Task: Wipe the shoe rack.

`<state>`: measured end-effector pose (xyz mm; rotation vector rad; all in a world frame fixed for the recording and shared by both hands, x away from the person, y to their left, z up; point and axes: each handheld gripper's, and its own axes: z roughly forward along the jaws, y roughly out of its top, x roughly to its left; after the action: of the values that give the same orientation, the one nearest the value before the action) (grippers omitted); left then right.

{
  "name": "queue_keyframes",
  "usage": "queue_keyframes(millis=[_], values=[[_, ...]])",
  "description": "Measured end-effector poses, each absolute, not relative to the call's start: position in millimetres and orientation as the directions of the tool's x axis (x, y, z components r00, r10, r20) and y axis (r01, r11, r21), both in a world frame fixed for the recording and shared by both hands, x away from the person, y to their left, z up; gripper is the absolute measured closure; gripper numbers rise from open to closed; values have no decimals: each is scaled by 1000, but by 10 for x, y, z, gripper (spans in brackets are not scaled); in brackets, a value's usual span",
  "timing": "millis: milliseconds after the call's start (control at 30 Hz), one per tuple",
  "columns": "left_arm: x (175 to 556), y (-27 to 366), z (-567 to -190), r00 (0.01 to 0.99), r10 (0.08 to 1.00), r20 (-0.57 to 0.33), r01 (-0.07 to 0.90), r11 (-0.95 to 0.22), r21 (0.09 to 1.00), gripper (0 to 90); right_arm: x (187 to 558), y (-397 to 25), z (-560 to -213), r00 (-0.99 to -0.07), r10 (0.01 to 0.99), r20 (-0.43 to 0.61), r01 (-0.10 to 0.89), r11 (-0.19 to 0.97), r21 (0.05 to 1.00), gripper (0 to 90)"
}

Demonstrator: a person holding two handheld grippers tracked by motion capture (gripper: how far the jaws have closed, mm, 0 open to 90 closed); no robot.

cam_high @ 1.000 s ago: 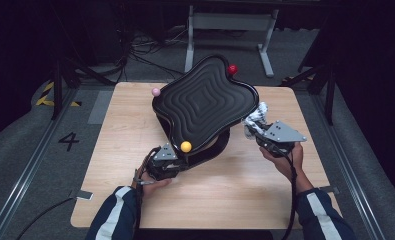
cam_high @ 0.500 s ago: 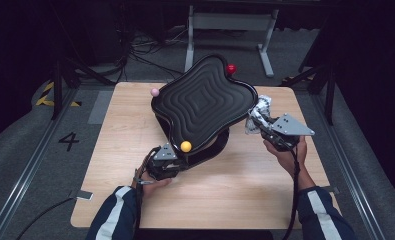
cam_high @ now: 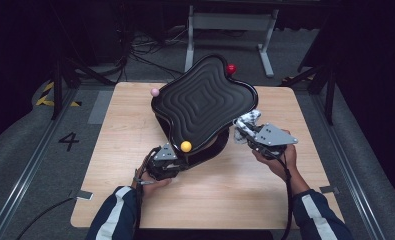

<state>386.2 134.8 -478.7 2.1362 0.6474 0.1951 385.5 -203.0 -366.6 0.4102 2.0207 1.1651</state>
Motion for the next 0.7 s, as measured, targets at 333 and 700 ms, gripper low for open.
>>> queue_keyframes(millis=[333,700], values=[[3860,1346,-4787,852,515,-91,378,-485,789,732,3754,-1594,-3773,-740,479,-472,-143,574,806,781],[3858,1345,-4787,852,516,-87,375,-487,789,732,3587,-1226,-3917,-809,364,-462,-186,587,788,782]])
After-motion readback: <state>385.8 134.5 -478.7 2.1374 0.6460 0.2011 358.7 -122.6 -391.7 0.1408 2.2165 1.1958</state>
